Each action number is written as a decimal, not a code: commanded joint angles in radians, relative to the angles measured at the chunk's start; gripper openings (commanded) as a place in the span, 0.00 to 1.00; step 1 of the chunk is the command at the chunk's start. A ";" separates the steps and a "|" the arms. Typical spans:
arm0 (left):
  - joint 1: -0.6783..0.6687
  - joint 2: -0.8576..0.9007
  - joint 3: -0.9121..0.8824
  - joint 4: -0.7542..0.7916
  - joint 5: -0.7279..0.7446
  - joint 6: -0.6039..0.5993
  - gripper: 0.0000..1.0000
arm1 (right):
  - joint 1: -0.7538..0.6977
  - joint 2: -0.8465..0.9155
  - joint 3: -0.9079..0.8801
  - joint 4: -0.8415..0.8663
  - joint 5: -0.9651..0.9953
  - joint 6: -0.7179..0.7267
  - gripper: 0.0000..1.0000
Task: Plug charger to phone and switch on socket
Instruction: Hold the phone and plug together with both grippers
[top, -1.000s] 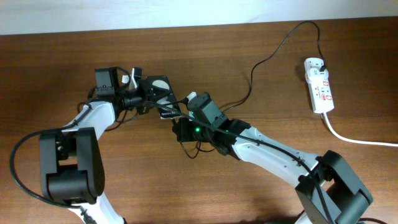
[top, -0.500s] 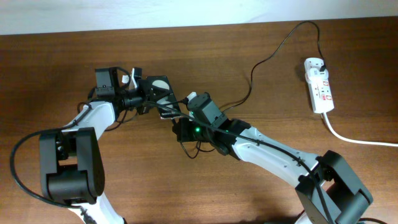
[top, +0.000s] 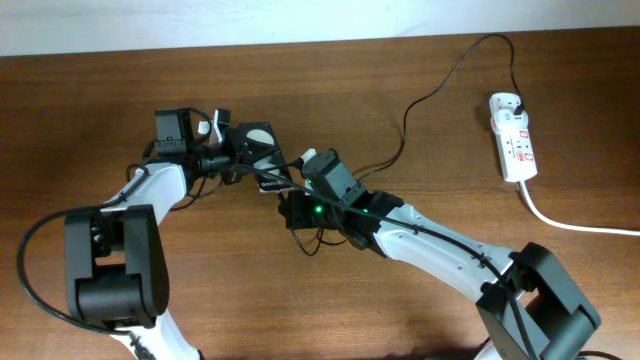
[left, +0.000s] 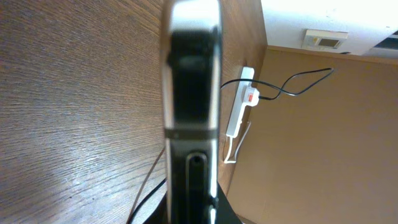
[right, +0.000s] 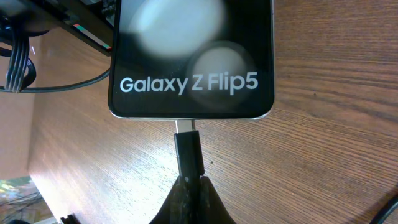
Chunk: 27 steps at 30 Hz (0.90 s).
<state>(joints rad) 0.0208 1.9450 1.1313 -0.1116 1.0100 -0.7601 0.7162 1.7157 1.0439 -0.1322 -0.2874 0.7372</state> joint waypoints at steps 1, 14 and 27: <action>-0.006 -0.031 0.002 -0.012 0.127 0.002 0.00 | -0.029 -0.008 0.000 -0.003 0.115 -0.001 0.04; -0.006 -0.031 0.002 -0.012 0.127 0.002 0.00 | -0.029 -0.008 0.000 -0.045 -0.058 -0.111 0.04; -0.006 -0.031 0.002 -0.008 0.119 0.132 0.00 | -0.031 -0.008 0.000 -0.127 -0.235 -0.333 0.04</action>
<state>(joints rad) 0.0067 1.9450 1.1290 -0.1318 1.0775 -0.6846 0.6804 1.7111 1.0512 -0.2222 -0.4568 0.4847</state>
